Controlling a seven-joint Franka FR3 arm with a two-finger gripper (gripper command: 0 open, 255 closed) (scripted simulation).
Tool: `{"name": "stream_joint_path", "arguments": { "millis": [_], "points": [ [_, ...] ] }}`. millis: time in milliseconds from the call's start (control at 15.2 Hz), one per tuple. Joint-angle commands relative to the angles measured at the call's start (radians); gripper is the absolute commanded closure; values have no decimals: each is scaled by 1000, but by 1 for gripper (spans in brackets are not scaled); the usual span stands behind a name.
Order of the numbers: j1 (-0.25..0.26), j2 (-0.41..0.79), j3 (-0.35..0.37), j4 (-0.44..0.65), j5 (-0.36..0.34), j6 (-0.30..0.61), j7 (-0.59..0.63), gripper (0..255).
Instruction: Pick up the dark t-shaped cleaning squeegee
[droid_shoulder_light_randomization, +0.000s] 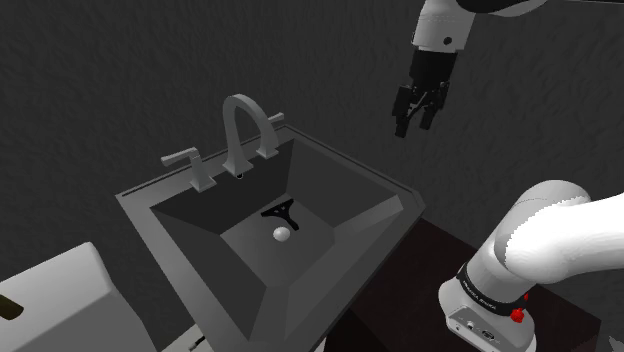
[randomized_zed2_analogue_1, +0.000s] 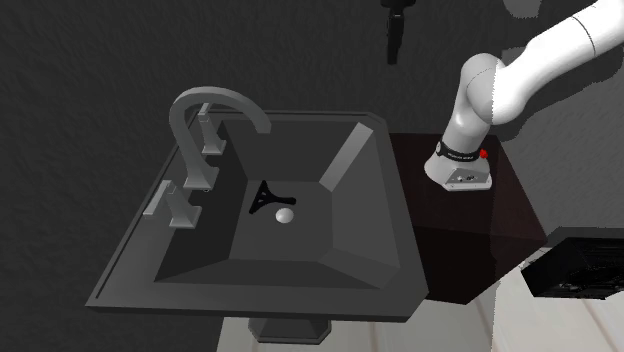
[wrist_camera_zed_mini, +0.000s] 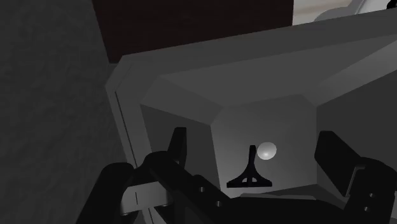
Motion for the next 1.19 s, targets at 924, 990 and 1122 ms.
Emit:
{"name": "stream_joint_path", "arguments": {
  "millis": [924,990,1122],
  "points": [
    [20,372,107,-113,57,508,61,0],
    [21,408,114,-110,58,543,66,0],
    [22,482,127,-99,58,610,77,0]
  ]
}}
